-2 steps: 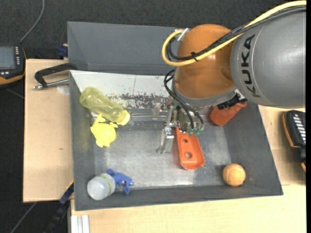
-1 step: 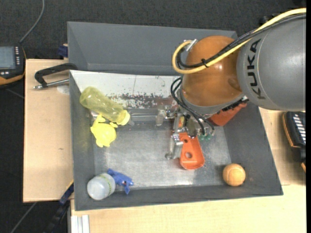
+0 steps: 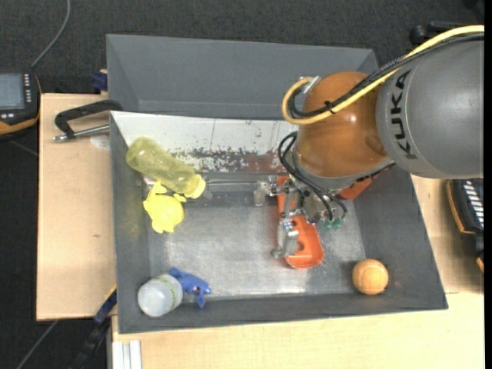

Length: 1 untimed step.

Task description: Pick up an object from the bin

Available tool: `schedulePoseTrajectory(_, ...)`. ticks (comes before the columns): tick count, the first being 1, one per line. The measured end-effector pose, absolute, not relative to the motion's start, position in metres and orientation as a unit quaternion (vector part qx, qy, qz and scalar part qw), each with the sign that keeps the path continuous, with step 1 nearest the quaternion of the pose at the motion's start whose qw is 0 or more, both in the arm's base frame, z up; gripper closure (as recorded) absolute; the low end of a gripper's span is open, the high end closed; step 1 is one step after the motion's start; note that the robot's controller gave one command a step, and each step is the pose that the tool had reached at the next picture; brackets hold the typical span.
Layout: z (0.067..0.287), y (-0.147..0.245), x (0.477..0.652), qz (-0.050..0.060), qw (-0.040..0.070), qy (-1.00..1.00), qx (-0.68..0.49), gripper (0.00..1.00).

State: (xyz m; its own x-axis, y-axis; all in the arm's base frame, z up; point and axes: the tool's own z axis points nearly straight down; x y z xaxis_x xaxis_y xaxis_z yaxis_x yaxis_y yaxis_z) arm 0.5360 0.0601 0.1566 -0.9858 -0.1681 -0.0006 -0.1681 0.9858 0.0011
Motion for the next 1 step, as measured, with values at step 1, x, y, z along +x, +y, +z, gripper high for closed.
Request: schedulePoseTrajectory(1, 0.1250, 0.0359, 0.5410, 0.002, 0.002, 0.998, -0.062, 0.00)
